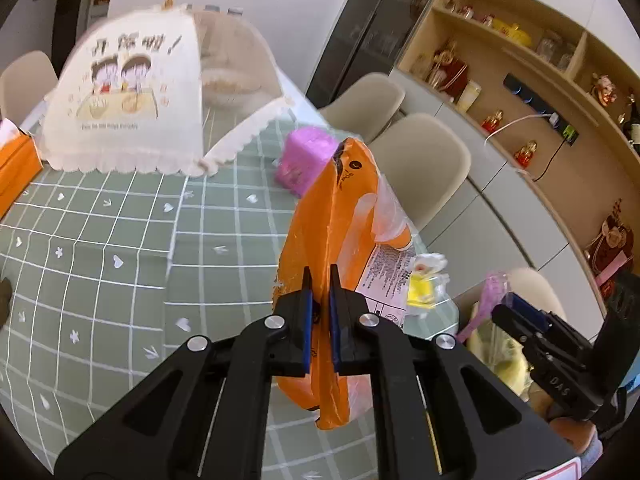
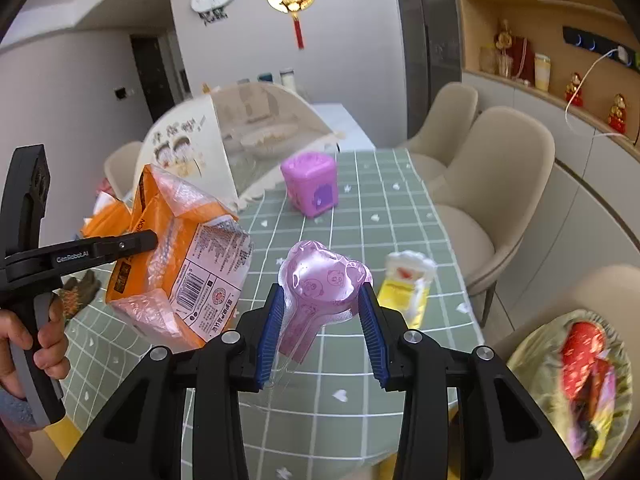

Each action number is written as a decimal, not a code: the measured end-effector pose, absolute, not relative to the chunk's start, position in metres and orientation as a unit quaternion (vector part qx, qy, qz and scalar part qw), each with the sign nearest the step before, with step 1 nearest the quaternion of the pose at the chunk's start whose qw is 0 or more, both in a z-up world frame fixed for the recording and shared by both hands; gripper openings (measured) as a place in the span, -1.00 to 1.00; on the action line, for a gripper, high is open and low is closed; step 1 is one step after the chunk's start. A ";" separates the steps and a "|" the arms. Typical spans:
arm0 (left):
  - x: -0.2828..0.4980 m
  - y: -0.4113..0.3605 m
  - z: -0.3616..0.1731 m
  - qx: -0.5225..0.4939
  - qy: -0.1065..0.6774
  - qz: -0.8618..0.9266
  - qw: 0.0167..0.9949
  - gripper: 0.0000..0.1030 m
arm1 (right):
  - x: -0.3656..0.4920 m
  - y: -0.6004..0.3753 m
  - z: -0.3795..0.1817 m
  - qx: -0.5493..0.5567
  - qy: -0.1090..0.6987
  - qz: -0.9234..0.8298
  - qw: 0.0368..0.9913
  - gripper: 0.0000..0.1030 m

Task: Collect trash
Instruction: 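Carry the orange snack bag and pink candy over the yellow trash bag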

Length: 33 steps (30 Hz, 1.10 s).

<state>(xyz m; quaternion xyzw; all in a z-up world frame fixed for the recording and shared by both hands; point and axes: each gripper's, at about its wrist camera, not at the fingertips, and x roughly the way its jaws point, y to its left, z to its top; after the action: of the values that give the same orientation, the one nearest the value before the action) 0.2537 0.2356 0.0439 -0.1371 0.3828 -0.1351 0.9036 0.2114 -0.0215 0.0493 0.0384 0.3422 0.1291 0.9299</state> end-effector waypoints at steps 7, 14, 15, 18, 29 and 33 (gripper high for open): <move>0.220 0.157 0.069 -0.136 0.369 -0.144 0.908 -0.88 | 0.167 -0.101 0.078 0.023 0.299 0.137 0.944 -0.29; 0.203 0.056 0.069 -0.154 0.373 -0.186 0.896 -0.88 | 0.140 -0.195 0.079 0.016 0.281 0.113 0.953 -0.29; 0.202 0.043 0.067 -0.150 0.377 -0.191 0.894 -0.88 | 0.139 -0.211 0.078 0.018 0.282 0.105 0.954 -0.29; 0.197 0.004 0.063 -0.126 0.386 -0.205 0.891 -0.88 | 0.137 -0.245 0.074 0.022 0.284 0.087 0.955 -0.29; 0.211 -0.115 0.014 -0.080 0.436 -0.247 0.862 -0.88 | 0.127 -0.325 0.056 0.010 0.299 0.032 0.954 -0.29; 0.225 -0.151 -0.008 -0.067 0.454 -0.257 0.851 -0.88 | 0.129 -0.337 0.047 0.011 0.306 0.027 0.952 -0.29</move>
<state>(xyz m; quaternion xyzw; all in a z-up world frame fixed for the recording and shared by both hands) 0.2246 -0.1509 -0.0078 -0.0669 0.4541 -0.2566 0.8506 0.1288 -0.3373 0.0473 0.0110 0.3059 0.0273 0.9516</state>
